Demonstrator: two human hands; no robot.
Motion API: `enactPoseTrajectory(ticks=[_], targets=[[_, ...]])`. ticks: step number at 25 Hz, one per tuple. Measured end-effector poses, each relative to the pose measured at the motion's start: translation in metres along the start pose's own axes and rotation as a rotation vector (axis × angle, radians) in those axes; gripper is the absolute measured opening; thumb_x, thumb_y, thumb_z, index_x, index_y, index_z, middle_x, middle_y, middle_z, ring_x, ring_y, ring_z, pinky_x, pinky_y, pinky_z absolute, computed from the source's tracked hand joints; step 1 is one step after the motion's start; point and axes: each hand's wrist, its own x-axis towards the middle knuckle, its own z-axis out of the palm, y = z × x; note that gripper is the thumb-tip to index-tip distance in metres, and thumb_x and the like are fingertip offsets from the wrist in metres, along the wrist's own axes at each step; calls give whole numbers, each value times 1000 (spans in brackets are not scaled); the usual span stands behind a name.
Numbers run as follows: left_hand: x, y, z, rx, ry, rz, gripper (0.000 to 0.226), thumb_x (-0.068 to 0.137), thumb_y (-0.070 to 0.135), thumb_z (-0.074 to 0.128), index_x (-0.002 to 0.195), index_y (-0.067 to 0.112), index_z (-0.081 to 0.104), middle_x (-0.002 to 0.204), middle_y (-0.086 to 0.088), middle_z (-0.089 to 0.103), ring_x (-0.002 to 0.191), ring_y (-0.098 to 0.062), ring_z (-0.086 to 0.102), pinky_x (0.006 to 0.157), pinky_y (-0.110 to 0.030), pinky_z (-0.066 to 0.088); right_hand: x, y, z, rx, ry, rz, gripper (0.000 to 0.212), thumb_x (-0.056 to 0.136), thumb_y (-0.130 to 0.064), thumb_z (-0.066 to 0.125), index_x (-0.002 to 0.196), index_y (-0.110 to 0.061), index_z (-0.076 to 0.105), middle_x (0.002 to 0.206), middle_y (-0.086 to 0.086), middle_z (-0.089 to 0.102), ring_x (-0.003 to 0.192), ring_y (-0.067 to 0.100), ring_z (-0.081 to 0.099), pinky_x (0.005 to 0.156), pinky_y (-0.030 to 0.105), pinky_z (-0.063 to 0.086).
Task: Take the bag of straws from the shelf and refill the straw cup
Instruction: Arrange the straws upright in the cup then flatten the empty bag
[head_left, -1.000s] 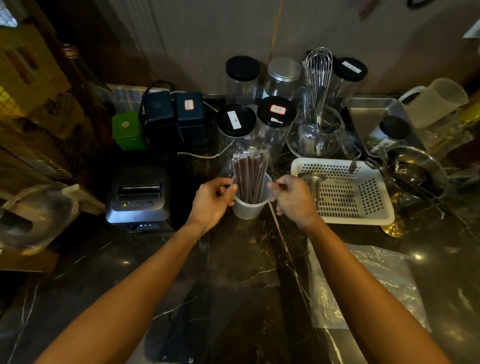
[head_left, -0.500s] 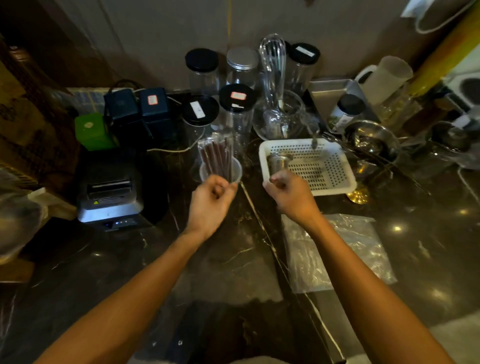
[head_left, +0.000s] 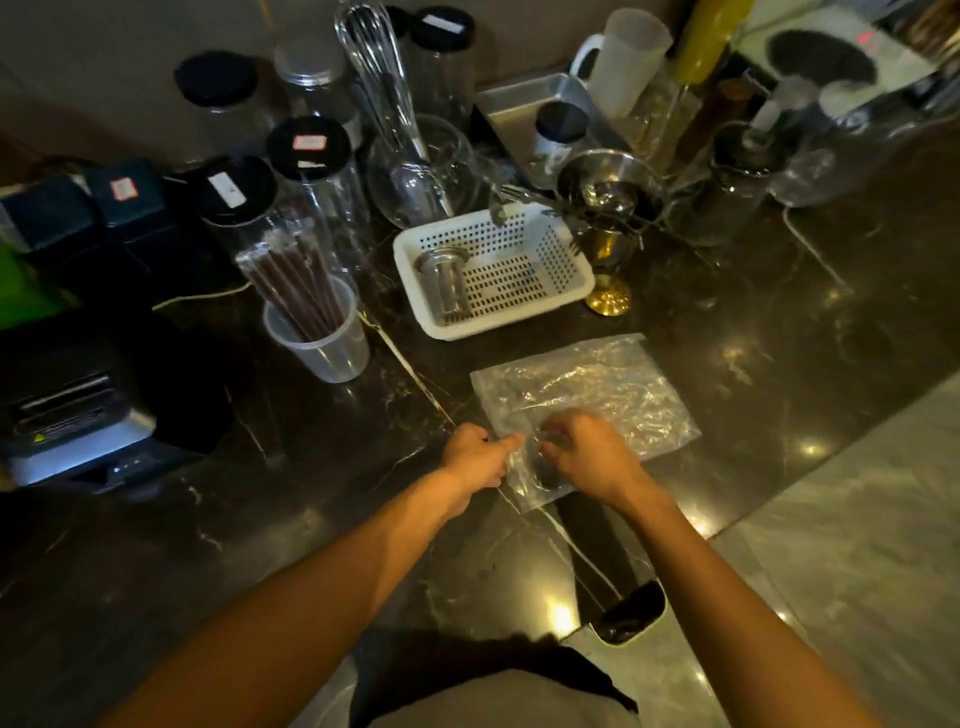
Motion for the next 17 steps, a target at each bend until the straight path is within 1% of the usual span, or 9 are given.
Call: enactPoseTrajectory(ticks=[1,3,5,7,10,12,14,16,17], targets=[[-1,2,5,-56,-11,-26,33,95,31,72,113,12,53,100,-7,67,95,-24,69,83,-36,60,-5,4,2,4,-30,-7,15,99,-21,68,114,-19,72,111,0,70,93,12,70,84,33,61],[0,4,11,-129,-15,-61,30,96,27,71,116,10,57,101,-9,68,82,-18,67,71,-28,57,-13,8,6,-35,-79,-31,13,97,-17,70,109,-18,72,112,0,68,94,14,69,86,37,63],[-1,3,15,-106,-38,-72,27,98,26,69,116,7,64,95,-7,69,75,-13,64,64,-23,51,-18,12,9,-83,-94,-49,25,93,-10,70,116,-18,73,120,0,65,106,19,65,92,39,59],[-1,-1,14,-58,-67,-47,30,100,28,66,119,5,67,96,-6,71,80,-13,67,68,-22,52,-22,12,6,-46,-129,-40,39,91,-3,68,126,-20,71,127,-2,63,114,20,63,97,38,57],[-3,-2,6,-145,-93,15,27,102,22,61,121,5,67,108,-14,76,91,-20,75,75,-27,61,-26,7,-2,56,-196,-19,60,89,1,68,141,-26,59,134,-8,56,124,17,58,101,34,55],[-11,3,-3,-225,-52,60,22,102,16,57,113,1,69,100,-16,77,83,-20,77,73,-28,63,-26,0,-7,67,-242,-53,69,87,0,71,148,-29,52,144,-5,54,131,19,55,103,35,53],[-23,12,-14,-323,-2,95,17,101,12,56,102,2,69,90,-14,77,74,-19,78,72,-29,63,-25,-11,-10,9,-239,-134,78,86,-8,75,156,-28,44,157,-4,46,140,21,48,113,41,47],[-38,21,-30,-424,16,134,16,100,13,58,95,3,70,84,-13,78,74,-20,79,75,-31,64,-23,-22,-8,-76,-155,-234,76,89,-19,76,157,-26,43,160,-3,46,142,20,46,118,44,43],[-47,24,-40,-467,16,159,17,100,15,59,93,4,70,84,-12,79,77,-21,79,76,-32,64,-23,-30,-6,-96,-102,-287,64,92,-23,74,152,-25,51,152,-2,54,136,18,53,114,43,47]])
